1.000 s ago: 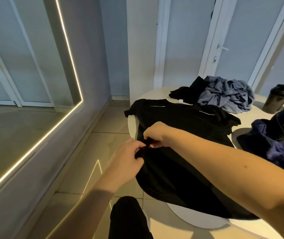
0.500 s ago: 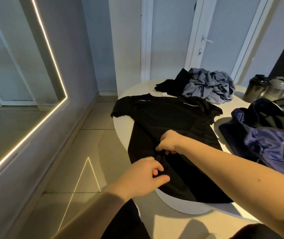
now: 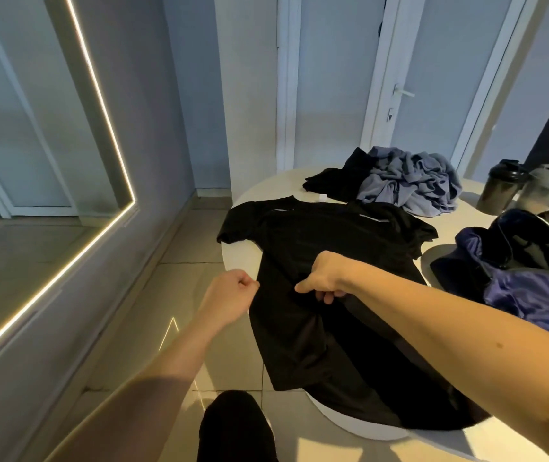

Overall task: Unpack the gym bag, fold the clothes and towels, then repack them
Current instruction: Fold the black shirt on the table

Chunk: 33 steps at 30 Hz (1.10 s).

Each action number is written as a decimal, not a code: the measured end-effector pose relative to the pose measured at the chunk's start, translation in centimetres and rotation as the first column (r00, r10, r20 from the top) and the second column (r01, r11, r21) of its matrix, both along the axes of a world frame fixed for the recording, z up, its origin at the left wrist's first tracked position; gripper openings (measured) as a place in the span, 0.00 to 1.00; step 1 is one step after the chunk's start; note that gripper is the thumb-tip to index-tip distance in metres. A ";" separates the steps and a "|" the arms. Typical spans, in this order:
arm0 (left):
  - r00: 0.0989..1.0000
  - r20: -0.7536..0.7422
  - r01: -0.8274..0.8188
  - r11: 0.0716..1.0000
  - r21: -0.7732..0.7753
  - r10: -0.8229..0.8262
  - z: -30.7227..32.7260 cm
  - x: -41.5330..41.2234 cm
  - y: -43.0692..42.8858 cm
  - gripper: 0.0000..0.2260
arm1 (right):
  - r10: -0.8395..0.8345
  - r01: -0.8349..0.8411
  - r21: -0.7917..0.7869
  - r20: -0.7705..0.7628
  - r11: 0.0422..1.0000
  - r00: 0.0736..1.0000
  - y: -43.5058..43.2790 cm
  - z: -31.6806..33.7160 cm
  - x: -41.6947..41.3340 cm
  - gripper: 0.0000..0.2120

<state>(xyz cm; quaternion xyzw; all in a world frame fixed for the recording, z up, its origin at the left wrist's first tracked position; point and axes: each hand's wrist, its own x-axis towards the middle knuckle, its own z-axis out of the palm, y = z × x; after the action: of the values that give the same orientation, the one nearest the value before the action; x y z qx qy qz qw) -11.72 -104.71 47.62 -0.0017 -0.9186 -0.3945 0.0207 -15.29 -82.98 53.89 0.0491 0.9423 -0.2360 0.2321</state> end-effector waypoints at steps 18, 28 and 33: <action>0.799 0.495 -0.580 0.656 0.483 0.341 -3.0 -27.4 -5.9 0.20 | -0.007 -0.163 -0.381 -0.407 0.910 0.913 -7.8 -3.2 -20.4 0.15; 0.956 -0.196 -0.168 0.956 0.240 0.217 5.1 -27.8 -1.9 0.20 | -0.333 0.155 -0.815 -0.049 0.558 0.942 -7.7 -0.2 -24.1 0.14; 0.958 -0.260 0.166 0.971 0.174 -0.117 8.3 -28.5 3.8 0.18 | -0.311 0.400 -0.877 0.315 0.265 0.897 -4.1 3.0 -25.6 0.33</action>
<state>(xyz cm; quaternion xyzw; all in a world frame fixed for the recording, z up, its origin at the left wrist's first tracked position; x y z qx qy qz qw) -40.24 -100.88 55.95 -0.1148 -0.8635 -0.4792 0.1072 -40.91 -87.08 56.87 0.1286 0.5952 -0.7685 0.1964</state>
